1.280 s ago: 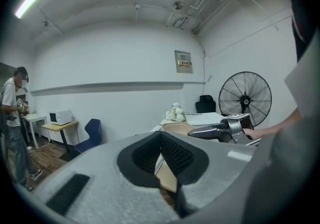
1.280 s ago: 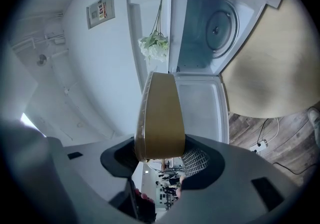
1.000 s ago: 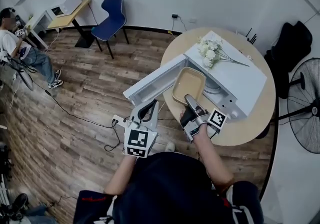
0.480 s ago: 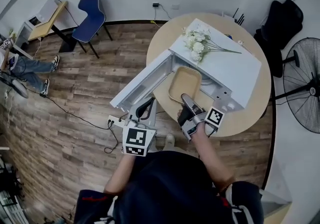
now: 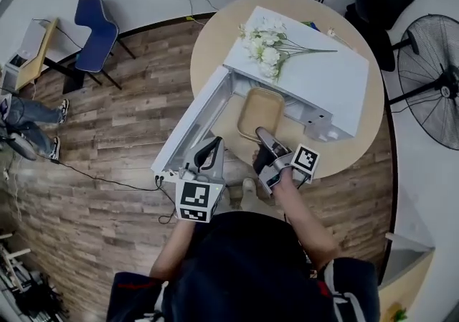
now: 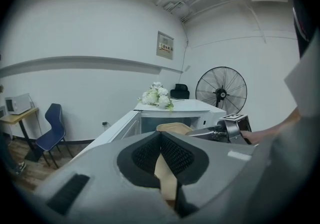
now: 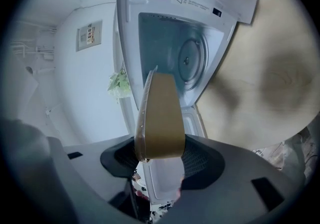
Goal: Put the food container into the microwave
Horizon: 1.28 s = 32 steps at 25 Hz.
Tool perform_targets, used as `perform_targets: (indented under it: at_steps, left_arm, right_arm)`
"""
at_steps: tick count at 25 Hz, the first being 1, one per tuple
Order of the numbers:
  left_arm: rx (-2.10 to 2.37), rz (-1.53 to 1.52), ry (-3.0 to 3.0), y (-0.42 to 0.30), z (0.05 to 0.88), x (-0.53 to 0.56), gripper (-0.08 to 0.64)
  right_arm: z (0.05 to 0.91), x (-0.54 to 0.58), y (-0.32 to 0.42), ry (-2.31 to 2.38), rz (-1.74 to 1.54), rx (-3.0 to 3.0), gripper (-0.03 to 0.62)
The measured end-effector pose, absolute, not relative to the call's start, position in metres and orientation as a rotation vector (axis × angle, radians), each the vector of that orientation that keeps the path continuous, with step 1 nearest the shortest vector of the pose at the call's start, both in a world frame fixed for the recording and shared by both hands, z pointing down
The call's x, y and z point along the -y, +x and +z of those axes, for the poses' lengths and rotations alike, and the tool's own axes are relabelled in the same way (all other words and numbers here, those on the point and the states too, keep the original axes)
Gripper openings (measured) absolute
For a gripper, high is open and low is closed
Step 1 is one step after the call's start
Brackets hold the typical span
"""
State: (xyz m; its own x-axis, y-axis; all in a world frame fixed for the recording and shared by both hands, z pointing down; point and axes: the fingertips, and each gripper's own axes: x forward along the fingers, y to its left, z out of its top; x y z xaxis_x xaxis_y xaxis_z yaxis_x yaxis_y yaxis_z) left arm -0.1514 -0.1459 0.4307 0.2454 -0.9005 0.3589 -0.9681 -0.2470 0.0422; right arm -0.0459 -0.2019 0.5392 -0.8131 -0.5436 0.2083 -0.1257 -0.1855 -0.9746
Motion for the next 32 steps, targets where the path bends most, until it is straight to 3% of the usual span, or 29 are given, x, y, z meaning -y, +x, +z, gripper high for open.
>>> perform_targets:
  at_steps: [15,32]
  left_arm:
    - [1.368,0.495,2.450,-0.127,0.477,0.177,0.015]
    - [1.252,0.534,2.427,-0.114,0.520,0.181,0.015]
  right_arm:
    - [0.597,0.229,-0.034,-0.949,-2.026,-1.591,0.227]
    - [0.628,0.264,-0.031,-0.887,-2.019,-1.549,0.227]
